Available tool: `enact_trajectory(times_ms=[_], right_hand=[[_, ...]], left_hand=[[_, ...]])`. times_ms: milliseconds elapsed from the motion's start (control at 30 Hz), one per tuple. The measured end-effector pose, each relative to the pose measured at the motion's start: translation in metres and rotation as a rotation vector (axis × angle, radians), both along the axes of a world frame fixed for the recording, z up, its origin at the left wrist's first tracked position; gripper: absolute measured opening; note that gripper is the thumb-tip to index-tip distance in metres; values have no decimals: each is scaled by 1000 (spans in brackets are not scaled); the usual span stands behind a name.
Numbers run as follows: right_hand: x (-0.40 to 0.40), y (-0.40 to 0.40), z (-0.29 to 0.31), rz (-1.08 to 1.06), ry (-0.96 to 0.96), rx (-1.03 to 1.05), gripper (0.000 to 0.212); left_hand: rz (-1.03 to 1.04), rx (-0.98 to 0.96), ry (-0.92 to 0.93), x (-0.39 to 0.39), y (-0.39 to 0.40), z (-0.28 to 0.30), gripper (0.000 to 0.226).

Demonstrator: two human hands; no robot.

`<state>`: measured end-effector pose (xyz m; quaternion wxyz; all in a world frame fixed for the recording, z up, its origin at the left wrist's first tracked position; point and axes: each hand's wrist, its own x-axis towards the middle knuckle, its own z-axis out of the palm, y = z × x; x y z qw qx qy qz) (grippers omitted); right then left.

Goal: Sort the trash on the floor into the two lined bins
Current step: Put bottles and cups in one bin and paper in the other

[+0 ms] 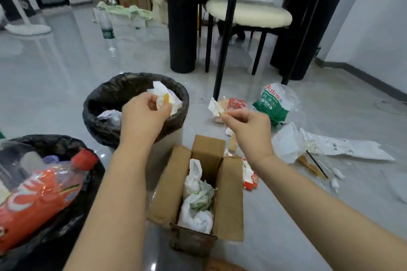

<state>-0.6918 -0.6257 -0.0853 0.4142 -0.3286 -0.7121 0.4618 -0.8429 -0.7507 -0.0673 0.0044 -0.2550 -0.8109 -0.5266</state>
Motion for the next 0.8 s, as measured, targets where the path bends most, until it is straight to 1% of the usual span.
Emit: enact_trajectory(times_ms=[100, 167, 267, 300, 367, 400, 467, 567, 667, 800], right_hand=[[-51, 0, 24, 49, -36, 2, 6], [-89, -4, 33, 112, -97, -7, 7], [-134, -10, 33, 187, -268, -32, 4], [-143, -13, 33, 218, -345, -21, 8], [-152, -16, 32, 289, -474, 3, 16], [-153, -18, 32, 312, -508, 14, 18], [-149, -20, 30, 312, -503, 51, 22], [-126, -18, 32, 282, -391, 88, 21], [-87, -9, 31, 264, -305, 79, 19], [-20, 18, 14, 149, -241, -7, 18]], left_hand=[[142, -37, 33, -34, -19, -5, 14], [169, -38, 23, -47, -24, -12, 19], [151, -23, -41, -53, -23, -15, 39], [145, -28, -46, -54, -23, -16, 41], [133, -33, -38, -54, -24, -18, 39], [126, -30, -30, -53, -24, -18, 36], [111, -17, -23, -49, -24, -17, 31], [70, 14, -35, -38, -19, -14, 26], [3, 33, -32, -18, -9, -12, 27], [-177, 91, -74, 25, 22, -14, 23]])
